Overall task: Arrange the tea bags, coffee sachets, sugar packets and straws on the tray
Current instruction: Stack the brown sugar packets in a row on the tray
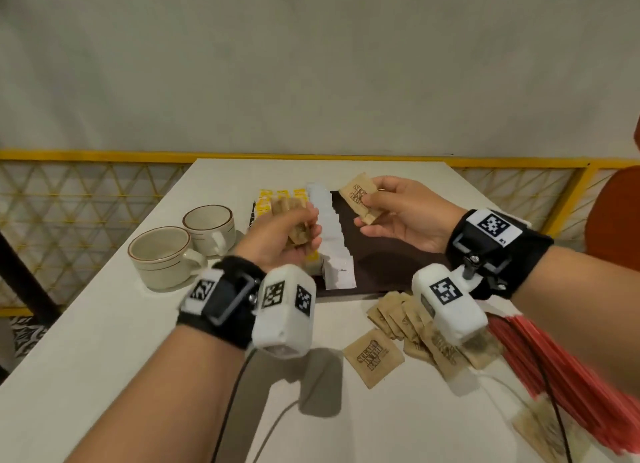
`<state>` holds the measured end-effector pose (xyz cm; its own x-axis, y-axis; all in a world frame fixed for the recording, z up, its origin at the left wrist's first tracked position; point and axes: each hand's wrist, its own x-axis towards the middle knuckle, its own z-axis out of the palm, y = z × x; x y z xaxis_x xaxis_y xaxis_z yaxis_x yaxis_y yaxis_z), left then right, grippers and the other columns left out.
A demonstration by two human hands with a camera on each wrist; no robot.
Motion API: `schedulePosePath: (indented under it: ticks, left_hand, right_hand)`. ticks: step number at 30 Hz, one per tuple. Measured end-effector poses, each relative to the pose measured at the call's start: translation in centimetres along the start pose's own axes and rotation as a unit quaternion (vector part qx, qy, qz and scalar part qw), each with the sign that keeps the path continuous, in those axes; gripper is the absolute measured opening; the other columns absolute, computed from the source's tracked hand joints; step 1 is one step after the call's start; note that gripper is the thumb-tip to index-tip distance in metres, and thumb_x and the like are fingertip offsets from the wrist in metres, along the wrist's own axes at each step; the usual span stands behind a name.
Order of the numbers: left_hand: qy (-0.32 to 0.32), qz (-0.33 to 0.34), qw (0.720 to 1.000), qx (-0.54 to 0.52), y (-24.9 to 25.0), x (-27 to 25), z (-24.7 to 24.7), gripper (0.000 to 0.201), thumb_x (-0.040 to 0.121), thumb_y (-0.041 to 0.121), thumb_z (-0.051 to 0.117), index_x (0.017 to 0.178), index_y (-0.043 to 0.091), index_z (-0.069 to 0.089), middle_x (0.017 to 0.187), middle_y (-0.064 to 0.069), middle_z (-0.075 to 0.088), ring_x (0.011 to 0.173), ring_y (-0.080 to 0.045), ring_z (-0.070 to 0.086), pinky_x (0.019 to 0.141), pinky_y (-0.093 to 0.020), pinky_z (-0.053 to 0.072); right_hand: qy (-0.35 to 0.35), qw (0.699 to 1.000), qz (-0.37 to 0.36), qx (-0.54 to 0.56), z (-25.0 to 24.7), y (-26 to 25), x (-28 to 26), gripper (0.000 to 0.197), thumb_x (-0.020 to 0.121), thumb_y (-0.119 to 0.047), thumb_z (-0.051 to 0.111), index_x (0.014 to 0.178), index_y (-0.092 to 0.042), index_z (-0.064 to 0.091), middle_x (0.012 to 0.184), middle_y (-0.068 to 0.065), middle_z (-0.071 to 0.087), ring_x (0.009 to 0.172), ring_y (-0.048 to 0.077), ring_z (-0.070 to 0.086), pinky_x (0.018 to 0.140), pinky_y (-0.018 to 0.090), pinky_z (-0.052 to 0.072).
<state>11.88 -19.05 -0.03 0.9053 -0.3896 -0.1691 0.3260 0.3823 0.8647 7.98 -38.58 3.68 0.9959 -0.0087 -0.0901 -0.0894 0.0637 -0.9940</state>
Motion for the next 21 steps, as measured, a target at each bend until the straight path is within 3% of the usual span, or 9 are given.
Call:
schedulePosePath:
  ticks: [3, 6, 8, 10, 13, 18, 21]
  left_hand:
    - [-0.003, 0.031, 0.975, 0.218, 3.4, 3.4, 1.0, 0.005, 0.087, 0.008, 0.065, 0.084, 0.012, 0.063, 0.069, -0.001, 0.06, 0.057, -0.01, 0.058, 0.057, -0.023, 0.055]
    - [-0.021, 0.039, 0.913, 0.404, 4.9, 8.0, 2.4, 0.009, 0.085, 0.005, 0.067, 0.082, 0.013, 0.064, 0.069, 0.0, 0.06, 0.061, -0.011, 0.056, 0.059, -0.023, 0.052]
    - [-0.023, 0.047, 0.866, 0.498, 5.1, 11.5, 3.0, 0.008, 0.085, 0.009, 0.069, 0.083, 0.014, 0.063, 0.072, 0.0, 0.06, 0.063, -0.011, 0.057, 0.059, -0.023, 0.049]
    - [-0.025, 0.056, 0.831, 0.553, 5.1, 14.6, 3.4, 0.006, 0.087, 0.013, 0.068, 0.091, 0.012, 0.064, 0.076, 0.0, 0.06, 0.065, -0.011, 0.057, 0.059, -0.023, 0.048]
    - [-0.034, 0.059, 0.799, 0.598, 5.1, 18.8, 3.8, 0.01, 0.088, 0.015, 0.067, 0.097, 0.011, 0.065, 0.078, 0.0, 0.061, 0.065, -0.01, 0.056, 0.06, -0.024, 0.046]
    - [-0.087, 0.059, 0.729, 0.676, 5.5, 23.5, 4.6, 0.008, 0.085, 0.017, 0.069, 0.092, 0.014, 0.07, 0.075, 0.001, 0.061, 0.058, -0.007, 0.053, 0.05, -0.018, 0.041]
    - [-0.103, 0.063, 0.71, 0.694, 5.9, 25.5, 4.8, 0.006, 0.085, 0.016, 0.07, 0.09, 0.014, 0.068, 0.074, 0.003, 0.061, 0.06, -0.007, 0.053, 0.047, -0.014, 0.041]
  right_hand:
    - [0.04, 0.998, 0.004, -0.047, -2.0, -0.7, 3.1, 0.019, 0.093, -0.001, 0.056, 0.112, -0.005, 0.054, 0.101, 0.016, 0.064, 0.077, 0.021, 0.066, 0.06, 0.024, 0.059]
    - [0.065, 0.995, 0.005, -0.075, -3.5, -0.9, 6.6, 0.024, 0.091, 0.002, 0.059, 0.113, 0.002, 0.051, 0.106, 0.017, 0.062, 0.094, 0.025, 0.065, 0.068, 0.026, 0.06]
    - [0.06, 0.993, 0.019, -0.099, -4.2, -0.7, 8.9, 0.015, 0.089, 0.005, 0.06, 0.102, 0.001, 0.053, 0.114, 0.02, 0.061, 0.107, 0.031, 0.063, 0.079, 0.029, 0.059]
    - [0.065, 0.991, 0.032, -0.113, -5.0, -0.2, 11.2, 0.012, 0.088, 0.008, 0.059, 0.091, -0.002, 0.053, 0.118, 0.023, 0.059, 0.11, 0.034, 0.061, 0.088, 0.033, 0.053]
    - [0.07, 0.989, 0.045, -0.122, -6.1, 0.8, 14.4, 0.014, 0.086, 0.01, 0.061, 0.084, -0.002, 0.055, 0.119, 0.027, 0.06, 0.11, 0.038, 0.061, 0.091, 0.039, 0.052]
    - [0.059, 0.985, 0.067, -0.15, -7.4, 2.3, 18.8, 0.012, 0.086, 0.006, 0.064, 0.09, -0.004, 0.058, 0.109, 0.022, 0.064, 0.1, 0.031, 0.066, 0.074, 0.034, 0.059]
    - [0.049, 0.984, 0.082, -0.151, -7.9, 3.1, 20.6, 0.012, 0.086, 0.006, 0.063, 0.088, -0.005, 0.058, 0.105, 0.02, 0.065, 0.099, 0.029, 0.066, 0.075, 0.034, 0.059]
